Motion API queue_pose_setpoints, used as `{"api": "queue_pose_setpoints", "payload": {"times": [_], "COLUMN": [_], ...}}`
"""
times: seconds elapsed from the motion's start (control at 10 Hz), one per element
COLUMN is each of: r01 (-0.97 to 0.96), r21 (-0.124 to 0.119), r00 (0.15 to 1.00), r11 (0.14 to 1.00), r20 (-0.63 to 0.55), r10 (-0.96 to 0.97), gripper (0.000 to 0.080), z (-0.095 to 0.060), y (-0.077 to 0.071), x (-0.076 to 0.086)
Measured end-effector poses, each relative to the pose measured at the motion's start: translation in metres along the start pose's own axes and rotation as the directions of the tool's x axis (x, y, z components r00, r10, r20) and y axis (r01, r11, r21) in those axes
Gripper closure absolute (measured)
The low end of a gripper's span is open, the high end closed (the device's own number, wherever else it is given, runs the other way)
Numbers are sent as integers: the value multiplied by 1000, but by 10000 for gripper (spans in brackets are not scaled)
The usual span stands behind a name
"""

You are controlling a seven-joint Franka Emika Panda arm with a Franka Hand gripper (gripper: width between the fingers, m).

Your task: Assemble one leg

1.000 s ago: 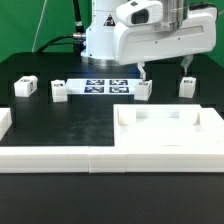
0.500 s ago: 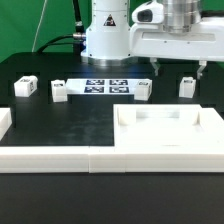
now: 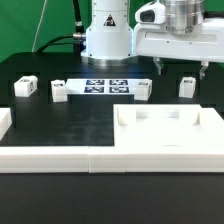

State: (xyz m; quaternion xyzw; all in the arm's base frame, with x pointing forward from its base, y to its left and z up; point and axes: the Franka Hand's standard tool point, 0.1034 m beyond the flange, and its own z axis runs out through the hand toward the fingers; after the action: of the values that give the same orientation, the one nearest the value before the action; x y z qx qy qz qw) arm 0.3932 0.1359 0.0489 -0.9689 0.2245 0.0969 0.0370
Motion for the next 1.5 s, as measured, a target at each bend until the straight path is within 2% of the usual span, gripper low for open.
{"api": "queue_pose_setpoints", "payload": {"times": [0.1,0.2,0.3,0.4,0.5,0.6,0.7,0.9,1.0,1.2,1.5], "r01": [47,70,82,84,72,54,61,59,56,79,94], "r21": [6,13,33,40,34,15,8,-3,-11,-12,-18], "r00": [997,988,981,964,937,911,885,803,763,699,695], "r11": [999,997,996,996,997,998,998,998,998,997,995], "r20": [62,136,176,249,340,409,462,594,646,714,717], "r10": [-48,-71,-86,-92,-79,-55,-58,-46,-36,-47,-53], "gripper": [151,151,151,151,151,151,151,151,151,151,151], "z": [5,7,8,9,7,8,10,12,20,26,34], "y": [7,8,5,5,4,0,-1,6,7,5,-6], "x": [-2,-3,-1,-7,-14,-21,-27,-27,-27,-37,-41]}}
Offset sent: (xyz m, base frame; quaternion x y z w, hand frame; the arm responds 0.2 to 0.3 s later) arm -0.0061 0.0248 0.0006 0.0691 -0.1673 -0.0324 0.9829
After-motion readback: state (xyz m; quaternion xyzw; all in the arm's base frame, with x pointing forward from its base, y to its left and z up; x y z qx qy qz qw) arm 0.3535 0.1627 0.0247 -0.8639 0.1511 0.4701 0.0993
